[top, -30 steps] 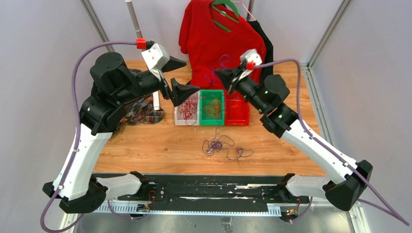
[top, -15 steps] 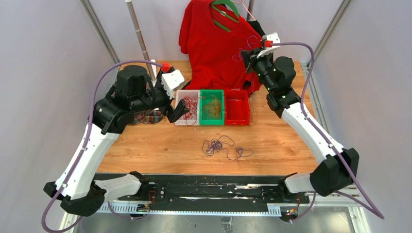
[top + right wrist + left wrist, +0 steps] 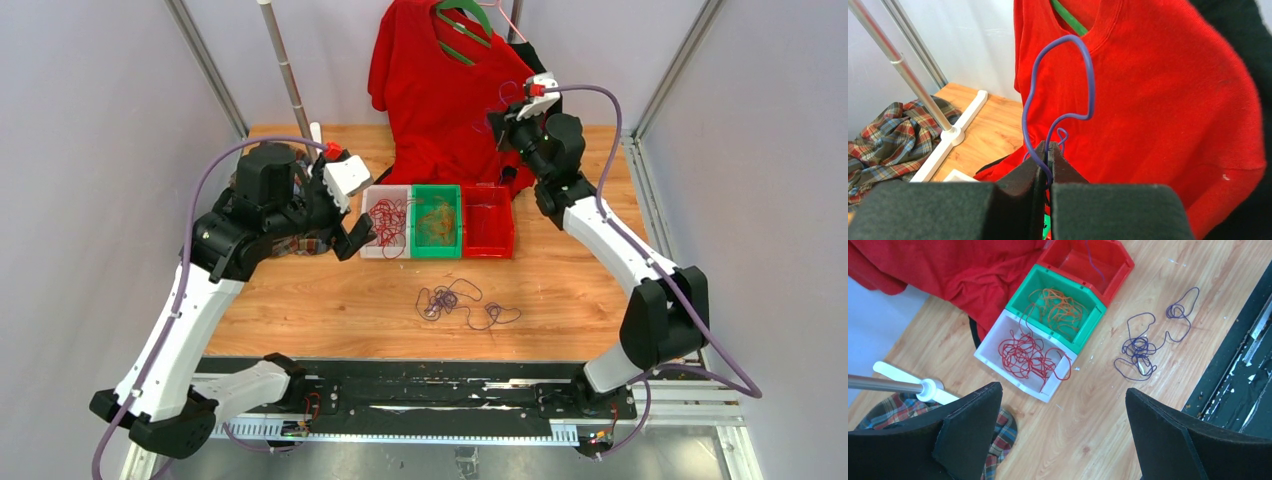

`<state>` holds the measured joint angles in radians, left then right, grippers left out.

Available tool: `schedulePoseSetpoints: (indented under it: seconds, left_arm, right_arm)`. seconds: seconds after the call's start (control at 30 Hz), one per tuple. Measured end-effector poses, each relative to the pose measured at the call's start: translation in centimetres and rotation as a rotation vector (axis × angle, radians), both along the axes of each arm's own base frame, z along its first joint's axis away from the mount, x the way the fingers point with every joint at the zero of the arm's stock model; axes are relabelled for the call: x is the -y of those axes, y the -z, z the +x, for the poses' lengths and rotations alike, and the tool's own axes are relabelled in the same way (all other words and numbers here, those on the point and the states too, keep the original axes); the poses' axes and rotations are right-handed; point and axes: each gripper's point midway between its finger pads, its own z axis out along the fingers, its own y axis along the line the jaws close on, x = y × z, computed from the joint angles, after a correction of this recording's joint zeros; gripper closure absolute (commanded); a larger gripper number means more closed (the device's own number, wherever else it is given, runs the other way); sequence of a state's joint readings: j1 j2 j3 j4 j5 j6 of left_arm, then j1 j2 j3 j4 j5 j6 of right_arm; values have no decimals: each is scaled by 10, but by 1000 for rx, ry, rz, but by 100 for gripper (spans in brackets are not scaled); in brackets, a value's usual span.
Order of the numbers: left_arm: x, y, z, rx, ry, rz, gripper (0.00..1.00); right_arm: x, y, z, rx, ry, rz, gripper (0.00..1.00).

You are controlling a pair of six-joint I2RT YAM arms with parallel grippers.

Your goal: Untangle the cables

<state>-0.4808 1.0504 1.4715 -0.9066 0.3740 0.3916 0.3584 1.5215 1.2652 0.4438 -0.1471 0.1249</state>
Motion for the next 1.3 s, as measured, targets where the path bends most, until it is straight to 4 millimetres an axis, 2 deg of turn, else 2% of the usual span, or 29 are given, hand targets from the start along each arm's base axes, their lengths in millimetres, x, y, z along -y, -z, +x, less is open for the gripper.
schedulePoseSetpoints:
  seconds: [0.13,0.33,0.43,0.63,0.73,0.9,1.0,1.03,1.13,1.2,1.3]
  left_arm:
    - [-3,8,7,-26,-18,11,2]
    - [-5,9,8,-32,-16,5,2]
    - [-5,9,8,-37,-18,0,2]
    - [-5,5,6,-44,-17,-14,2]
    - [-5,4,6,-44,-16,-15,2]
    - [-5,2,6,-40,-16,-18,2]
    - [-5,-1,5,-36,-11,-23,2]
    - [-4,-2,5,-33,-9,-25,2]
    - [-4,-4,5,-29,-7,-28,2]
    - [-4,-3,5,-28,-6,-26,2]
    - [-4,-3,6,-27,-4,-24,2]
  right_arm:
    - [-4,19,2,-22,-15,1,99]
    - [-7,67,-2,-109,-39,-36,99]
    - [-6,93,-7,-162,-46,-56,99]
    - [2,161,-27,-305,-49,-132,99]
    - [7,182,-36,-364,-49,-171,99]
    - [10,206,-43,-444,-52,-212,99]
    - [10,229,-47,-520,-60,-245,99]
    - [10,237,-46,-552,-64,-258,98]
    - [7,252,-39,-634,-72,-291,80]
    - [5,254,-33,-664,-74,-306,70]
    - [2,251,-33,-683,-83,-323,64]
